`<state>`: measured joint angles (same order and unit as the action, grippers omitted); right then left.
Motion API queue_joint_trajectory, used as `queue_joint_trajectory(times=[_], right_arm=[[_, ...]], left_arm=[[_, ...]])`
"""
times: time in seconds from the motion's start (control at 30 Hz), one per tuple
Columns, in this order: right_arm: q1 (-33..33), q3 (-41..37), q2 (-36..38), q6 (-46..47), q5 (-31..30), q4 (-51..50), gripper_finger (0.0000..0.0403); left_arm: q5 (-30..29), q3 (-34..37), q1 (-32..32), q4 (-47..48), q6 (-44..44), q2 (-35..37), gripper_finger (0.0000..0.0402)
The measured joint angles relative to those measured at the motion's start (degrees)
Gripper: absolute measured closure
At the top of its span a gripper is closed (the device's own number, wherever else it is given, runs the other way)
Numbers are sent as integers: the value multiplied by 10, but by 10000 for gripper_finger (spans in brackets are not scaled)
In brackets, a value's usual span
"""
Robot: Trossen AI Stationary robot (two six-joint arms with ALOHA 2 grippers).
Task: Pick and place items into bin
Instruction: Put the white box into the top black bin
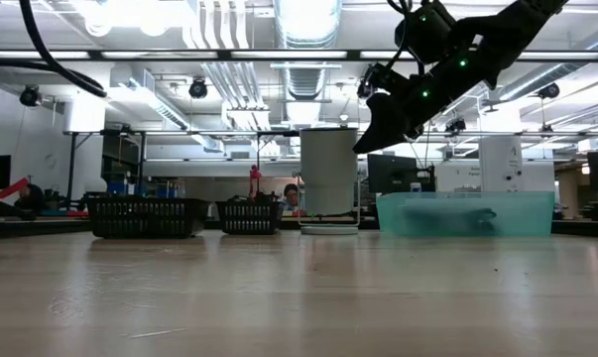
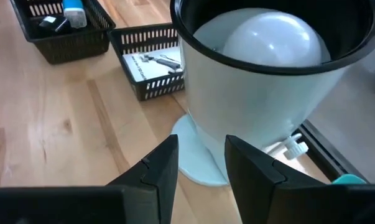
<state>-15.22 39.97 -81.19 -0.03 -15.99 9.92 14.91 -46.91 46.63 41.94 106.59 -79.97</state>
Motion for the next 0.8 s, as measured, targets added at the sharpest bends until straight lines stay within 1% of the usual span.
queue_joint_trajectory(times=[0.2,0.4,0.57,0.8], right_arm=[[0,0,0,0,0,2,292],[0,0,0,0,0,7,289],[1,0,1,0,0,12,295],[1,0,1,0,0,12,302]], left_arm=[[-6,2,0,-41,-15,-17,120],[-13,5,0,-39,-26,-40,120],[-13,5,0,-40,-41,-38,120],[-9,5,-1,-40,-131,-23,120]])
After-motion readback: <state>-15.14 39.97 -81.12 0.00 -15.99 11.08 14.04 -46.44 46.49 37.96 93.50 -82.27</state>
